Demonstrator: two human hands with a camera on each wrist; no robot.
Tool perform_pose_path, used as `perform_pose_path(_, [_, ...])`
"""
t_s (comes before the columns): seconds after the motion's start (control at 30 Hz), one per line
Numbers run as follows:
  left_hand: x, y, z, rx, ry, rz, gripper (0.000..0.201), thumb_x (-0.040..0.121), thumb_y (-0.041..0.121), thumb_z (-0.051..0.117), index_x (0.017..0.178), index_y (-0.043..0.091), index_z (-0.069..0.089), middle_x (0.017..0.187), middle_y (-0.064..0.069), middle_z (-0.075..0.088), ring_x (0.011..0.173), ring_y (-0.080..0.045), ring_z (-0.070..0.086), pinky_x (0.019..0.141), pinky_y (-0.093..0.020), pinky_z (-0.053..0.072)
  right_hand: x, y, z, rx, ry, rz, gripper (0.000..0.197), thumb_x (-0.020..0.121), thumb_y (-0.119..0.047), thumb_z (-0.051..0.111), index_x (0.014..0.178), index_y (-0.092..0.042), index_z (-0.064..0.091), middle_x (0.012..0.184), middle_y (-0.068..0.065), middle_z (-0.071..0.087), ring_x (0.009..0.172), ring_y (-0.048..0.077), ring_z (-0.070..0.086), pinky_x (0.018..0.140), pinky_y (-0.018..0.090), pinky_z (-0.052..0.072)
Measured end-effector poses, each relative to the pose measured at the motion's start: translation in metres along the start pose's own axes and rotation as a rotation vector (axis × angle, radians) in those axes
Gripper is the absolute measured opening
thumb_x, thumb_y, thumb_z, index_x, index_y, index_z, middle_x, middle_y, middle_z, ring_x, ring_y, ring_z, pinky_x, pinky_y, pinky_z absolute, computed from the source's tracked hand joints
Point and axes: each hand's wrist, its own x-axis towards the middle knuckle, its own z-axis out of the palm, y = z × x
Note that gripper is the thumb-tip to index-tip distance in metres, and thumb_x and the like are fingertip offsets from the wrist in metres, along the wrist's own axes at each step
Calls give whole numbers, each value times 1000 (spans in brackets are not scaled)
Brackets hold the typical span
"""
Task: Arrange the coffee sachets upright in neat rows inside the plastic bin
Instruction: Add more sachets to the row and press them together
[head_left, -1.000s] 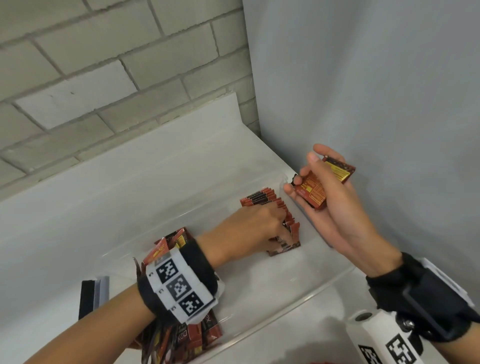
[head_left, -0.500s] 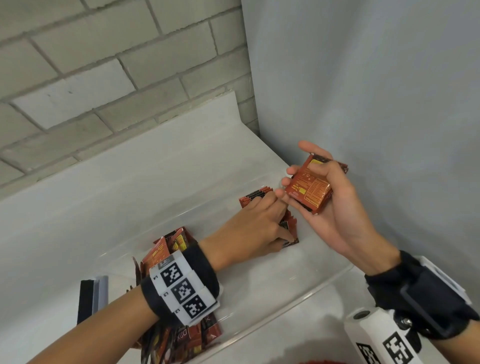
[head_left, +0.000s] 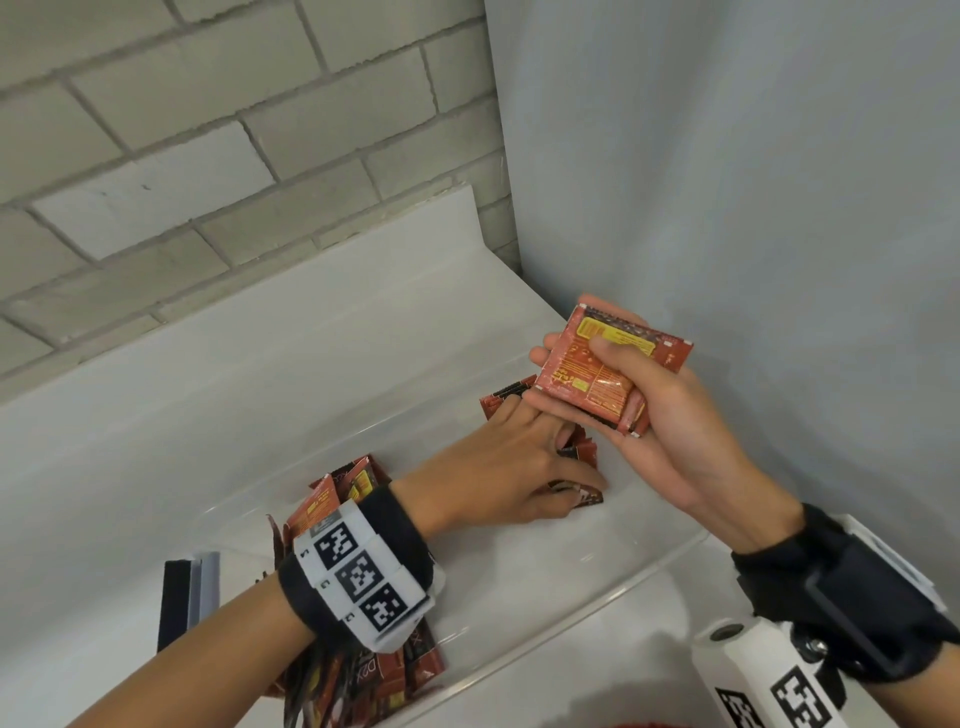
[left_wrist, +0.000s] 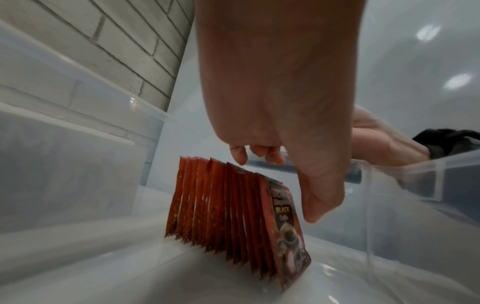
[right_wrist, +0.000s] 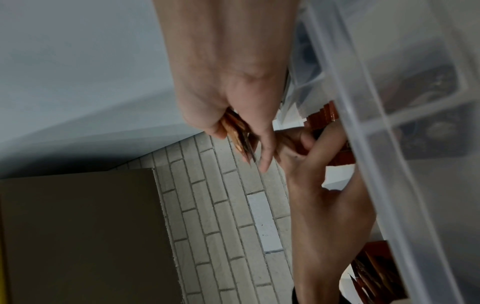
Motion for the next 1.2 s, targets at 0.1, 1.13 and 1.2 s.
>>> perform_pose_path(0.1, [-3,-4,-10,-96,111,29,26,90,32,55,109,25,71,114,-4,42,112,-26,35,99,-40,34,1,0,-2,-96,16,-42,35,89,-11,55,124,-13,57,112,16,70,105,27,68,89,41,56])
perform_pose_path(1.13, [-12,-2,-99,-936,310,-450,26,80,25,65,102,12,69,94,-23,68,84,-21,68,76,-27,55,-2,1,2,-230,-113,53,73,60,-72,52,116,-25,61,108,4,72,100,20,69,75,28,56])
perform_pose_path(1.2, [-11,-1,-99,-965,324,-474,25,79,25,66,101,12,69,96,-25,67,86,-26,68,75,-25,55,-2,2,1,-198,-139,25,76,59,-70,68,119,-23,59,112,5,70,103,21,68,78,29,55])
